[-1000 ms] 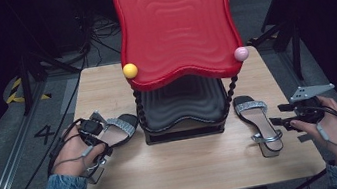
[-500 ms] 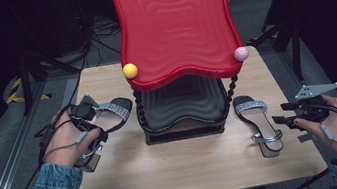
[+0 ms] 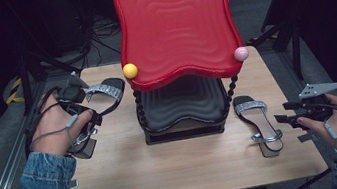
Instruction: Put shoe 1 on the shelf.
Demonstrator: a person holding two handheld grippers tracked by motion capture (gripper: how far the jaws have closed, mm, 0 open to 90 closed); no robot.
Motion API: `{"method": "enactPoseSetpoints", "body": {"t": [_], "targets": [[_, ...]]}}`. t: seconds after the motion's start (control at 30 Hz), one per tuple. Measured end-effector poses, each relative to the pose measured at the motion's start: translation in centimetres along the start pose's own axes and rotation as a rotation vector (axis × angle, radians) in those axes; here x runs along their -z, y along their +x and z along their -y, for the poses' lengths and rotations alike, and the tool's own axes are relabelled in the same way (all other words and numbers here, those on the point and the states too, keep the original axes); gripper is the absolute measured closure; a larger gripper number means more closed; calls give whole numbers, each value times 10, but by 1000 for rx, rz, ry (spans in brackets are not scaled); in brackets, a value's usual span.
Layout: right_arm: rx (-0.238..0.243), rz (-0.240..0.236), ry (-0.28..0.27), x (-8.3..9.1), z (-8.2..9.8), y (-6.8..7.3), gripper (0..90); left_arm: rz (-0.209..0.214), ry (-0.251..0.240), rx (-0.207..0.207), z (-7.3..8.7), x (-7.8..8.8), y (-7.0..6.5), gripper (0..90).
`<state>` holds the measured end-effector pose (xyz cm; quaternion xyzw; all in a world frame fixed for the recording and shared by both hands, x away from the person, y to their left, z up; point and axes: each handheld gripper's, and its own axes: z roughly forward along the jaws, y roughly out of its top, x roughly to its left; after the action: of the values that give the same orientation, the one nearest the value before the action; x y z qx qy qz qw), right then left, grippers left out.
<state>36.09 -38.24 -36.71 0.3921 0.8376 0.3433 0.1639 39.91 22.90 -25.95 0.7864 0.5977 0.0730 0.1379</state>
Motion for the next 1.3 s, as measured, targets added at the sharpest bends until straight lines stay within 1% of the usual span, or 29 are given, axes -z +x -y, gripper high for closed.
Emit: {"method": "enactPoseSetpoints", "body": {"t": [0.1,0.13,0.17,0.2,0.27,0.37,0.43,0.53,0.67,0.73,0.77,0.8,0.83,0.9,1.0,1.13,1.2,1.3], "targets": [[-6,1,-17,1,-1,0,393,-10,-1,3,-4,9,-3,425],[-7,1,-19,2,-1,-1,393,-10,-1,3,-4,9,-3,425],[-7,1,-21,2,-1,-1,392,-19,-3,2,-6,13,-4,425],[-8,0,-21,2,-1,-2,392,-30,-6,1,-8,19,-7,425],[-9,-2,-21,2,-1,-3,393,-34,-3,-11,-10,25,-8,425],[-2,-18,-9,2,-1,-2,392,-32,3,-18,-13,37,-9,424],[0,-22,-12,2,-2,-2,392,-40,-6,-16,-14,43,-10,424],[0,-24,-14,3,-3,-3,392,-37,-20,-5,-16,55,-9,425],[-5,-39,-14,2,-6,-5,395,-59,-39,15,-19,70,-11,425],[-16,-35,-15,2,-6,-6,399,-65,-38,7,-21,77,-14,424],[-16,-35,-15,2,-6,-6,399,-65,-38,7,-21,77,-14,425],[-21,-31,-19,1,-7,-7,401,-58,-36,-2,-22,81,-15,425],[-30,-29,-15,0,-7,-8,402,-54,-39,6,-23,84,-17,425],[-25,-23,-7,-2,-7,-9,405,-60,-45,7,-24,93,-22,425],[-28,-35,-8,-5,-9,-8,406,-66,-58,11,-26,104,-26,424],[-28,-43,-10,-6,-10,-8,406,-65,-84,29,-29,117,-30,425],[-32,-40,-14,-5,-9,-8,406,-72,-88,45,-31,123,-33,424],[-33,-39,-20,-4,-9,-8,406,-97,-89,62,-35,131,-39,424]]}}
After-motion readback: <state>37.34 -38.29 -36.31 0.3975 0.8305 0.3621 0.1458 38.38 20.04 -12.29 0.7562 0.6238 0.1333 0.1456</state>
